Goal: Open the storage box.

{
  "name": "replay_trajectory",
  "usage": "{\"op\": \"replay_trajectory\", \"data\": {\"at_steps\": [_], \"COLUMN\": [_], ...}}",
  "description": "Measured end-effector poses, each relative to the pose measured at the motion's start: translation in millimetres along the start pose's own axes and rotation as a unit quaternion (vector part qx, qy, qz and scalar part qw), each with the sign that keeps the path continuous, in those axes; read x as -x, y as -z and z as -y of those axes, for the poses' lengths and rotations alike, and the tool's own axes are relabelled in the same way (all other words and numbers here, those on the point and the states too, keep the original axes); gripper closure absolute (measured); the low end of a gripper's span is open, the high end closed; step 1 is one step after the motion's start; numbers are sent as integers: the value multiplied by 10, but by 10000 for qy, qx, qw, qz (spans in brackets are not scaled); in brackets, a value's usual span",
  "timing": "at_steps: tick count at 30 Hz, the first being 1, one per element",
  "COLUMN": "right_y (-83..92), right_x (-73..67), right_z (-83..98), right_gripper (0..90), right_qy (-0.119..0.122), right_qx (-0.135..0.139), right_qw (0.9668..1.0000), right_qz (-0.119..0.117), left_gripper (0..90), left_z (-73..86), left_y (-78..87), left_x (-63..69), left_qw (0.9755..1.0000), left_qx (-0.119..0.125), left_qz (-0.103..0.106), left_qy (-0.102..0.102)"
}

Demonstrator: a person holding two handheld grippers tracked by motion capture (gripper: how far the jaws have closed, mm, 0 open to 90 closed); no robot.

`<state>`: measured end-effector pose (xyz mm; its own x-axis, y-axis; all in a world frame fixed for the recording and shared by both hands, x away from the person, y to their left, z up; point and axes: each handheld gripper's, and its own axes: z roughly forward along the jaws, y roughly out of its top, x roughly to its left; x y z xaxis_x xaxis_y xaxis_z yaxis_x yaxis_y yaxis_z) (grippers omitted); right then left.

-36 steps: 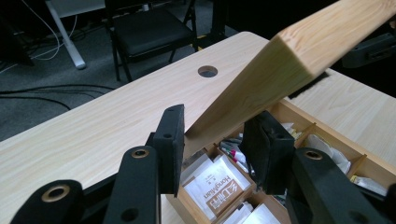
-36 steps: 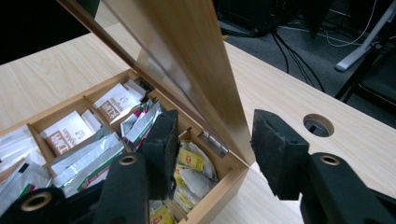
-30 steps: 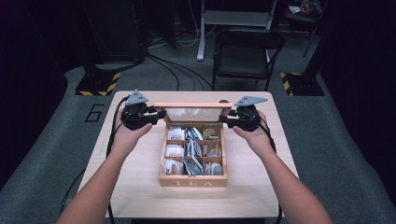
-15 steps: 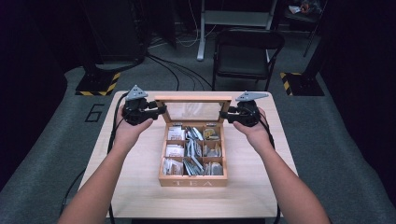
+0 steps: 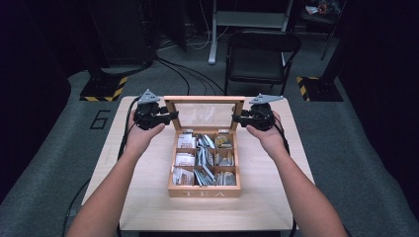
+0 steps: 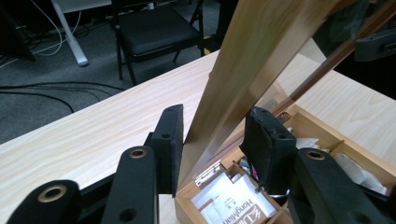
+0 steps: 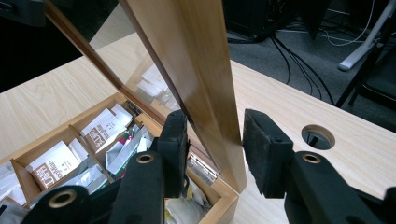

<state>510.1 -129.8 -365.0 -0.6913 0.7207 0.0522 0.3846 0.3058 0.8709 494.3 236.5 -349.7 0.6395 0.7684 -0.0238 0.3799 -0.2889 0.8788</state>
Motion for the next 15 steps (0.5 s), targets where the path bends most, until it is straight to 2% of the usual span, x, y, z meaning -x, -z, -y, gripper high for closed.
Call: {"op": "replay_trajectory", "data": {"at_steps": [3,8,10,15], "right_y": [-21,-42,-52,-136], "right_x": [11,33,38,65], "right_z": [1,3,8,73], "right_gripper": [614,610,606,589], "right_qy": [-22,-127,-141,-91], "right_qx": [70,135,107,-186], "right_qw": [10000,9998,9998,9997], "right_qz": [-7,0,18,160], "left_gripper": [586,602,605,606], "left_z": [0,0,2,2], "left_y": [-42,-59,-68,-93], "left_x": [-1,-16,-27,-50], "left_qw": [9999,9999,9999,9998], "left_qx": [-27,19,53,137], "left_qz": [-55,-84,-84,-106], "left_qy": [-86,-108,-76,30]}}
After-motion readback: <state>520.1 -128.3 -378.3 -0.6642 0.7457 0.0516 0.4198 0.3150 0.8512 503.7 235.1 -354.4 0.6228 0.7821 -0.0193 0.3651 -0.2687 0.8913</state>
